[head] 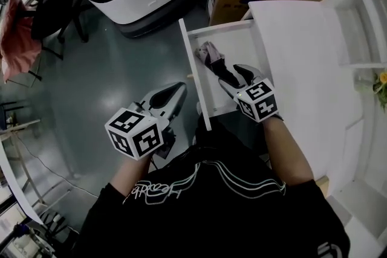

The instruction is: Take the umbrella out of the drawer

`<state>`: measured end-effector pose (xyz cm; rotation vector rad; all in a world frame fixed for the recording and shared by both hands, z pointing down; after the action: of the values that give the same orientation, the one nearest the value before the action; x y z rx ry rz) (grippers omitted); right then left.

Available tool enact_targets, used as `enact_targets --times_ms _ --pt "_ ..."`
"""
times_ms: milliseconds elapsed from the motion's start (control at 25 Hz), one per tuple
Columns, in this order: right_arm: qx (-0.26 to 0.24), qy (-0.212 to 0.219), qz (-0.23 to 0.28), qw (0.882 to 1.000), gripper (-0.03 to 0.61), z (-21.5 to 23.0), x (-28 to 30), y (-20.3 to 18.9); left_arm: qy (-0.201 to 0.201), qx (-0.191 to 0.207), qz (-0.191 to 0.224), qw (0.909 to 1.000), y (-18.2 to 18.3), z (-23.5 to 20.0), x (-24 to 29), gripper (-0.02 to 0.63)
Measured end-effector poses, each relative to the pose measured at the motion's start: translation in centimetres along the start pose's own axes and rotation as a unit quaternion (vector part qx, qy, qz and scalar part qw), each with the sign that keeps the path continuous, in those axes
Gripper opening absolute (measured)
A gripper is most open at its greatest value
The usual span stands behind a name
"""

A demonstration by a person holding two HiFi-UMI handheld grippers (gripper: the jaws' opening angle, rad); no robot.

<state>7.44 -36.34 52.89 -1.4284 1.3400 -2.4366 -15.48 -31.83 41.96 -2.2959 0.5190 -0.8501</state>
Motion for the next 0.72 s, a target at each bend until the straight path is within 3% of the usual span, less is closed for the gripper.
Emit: enact_targets --times_ms 200,400,720 --pt "-0.031 -0.001 -0.076 0.997 0.247 2.0 5.5 -2.4 0.011 -0.014 -0.006 0.9998 0.3 -2.4 1.8 0.02" --pt "-0.032 0.003 -0.132 0.991 0.249 4.0 10.4 -4.8 0.025 -0.019 -0.011 0.9995 0.7 -4.3 3.1 0.02" --pt "-0.05 -0.009 -0.18 0.982 0.249 5.5 14.8 -6.9 0.041 -0.033 -0.012 0.9985 0.5 -6.5 4.2 0.02"
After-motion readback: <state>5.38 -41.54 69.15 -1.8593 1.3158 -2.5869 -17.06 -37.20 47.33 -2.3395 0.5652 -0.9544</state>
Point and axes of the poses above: the fingertips, and each gripper's own axes: x forward along the fingers, z to its right, y out of its top, the point moved 9 cm from there along -x, backward along the fingers, and after that the axes turned 1 degree about -y, right-handed, at the moved point
